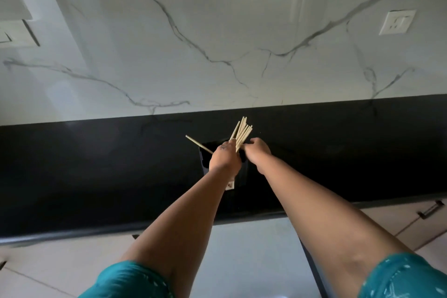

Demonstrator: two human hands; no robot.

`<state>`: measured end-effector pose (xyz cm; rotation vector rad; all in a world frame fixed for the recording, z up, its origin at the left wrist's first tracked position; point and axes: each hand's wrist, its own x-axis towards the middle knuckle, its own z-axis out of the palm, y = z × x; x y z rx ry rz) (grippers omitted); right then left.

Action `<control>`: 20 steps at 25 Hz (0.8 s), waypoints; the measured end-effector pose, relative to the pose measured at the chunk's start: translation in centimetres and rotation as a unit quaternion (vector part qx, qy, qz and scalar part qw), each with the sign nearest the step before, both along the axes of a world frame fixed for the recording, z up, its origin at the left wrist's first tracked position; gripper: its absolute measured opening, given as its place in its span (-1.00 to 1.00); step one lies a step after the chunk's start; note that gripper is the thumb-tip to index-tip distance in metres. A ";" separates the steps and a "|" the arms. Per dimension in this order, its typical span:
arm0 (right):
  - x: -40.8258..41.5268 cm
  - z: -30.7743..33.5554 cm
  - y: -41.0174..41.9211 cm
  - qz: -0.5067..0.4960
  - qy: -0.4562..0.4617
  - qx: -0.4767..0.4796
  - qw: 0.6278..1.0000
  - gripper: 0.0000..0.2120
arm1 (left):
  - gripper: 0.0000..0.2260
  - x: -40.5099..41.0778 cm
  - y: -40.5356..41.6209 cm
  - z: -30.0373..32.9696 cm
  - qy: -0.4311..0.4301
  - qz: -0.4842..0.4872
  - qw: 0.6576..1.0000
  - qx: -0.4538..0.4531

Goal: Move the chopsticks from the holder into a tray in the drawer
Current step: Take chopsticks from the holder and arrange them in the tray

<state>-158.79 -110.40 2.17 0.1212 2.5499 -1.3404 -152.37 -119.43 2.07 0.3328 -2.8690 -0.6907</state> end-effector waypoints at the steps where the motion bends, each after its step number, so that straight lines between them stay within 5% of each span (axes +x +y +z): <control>1: -0.8 -0.2 -0.4 -0.008 -0.015 -0.035 0.999 -0.69 | -0.75 -1.2 0.0 -0.1 0.005 0.007 1.000 0.017; 8: -2.5 -1.3 -1.0 -0.079 -0.056 -0.176 0.980 -0.72 | -0.86 -5.2 -0.1 -1.6 0.017 0.056 0.998 0.017; 20: -0.7 -0.7 -0.9 -0.074 0.000 -0.195 0.978 -0.58 | -0.78 -5.5 -0.6 -1.2 -0.051 0.057 0.996 0.039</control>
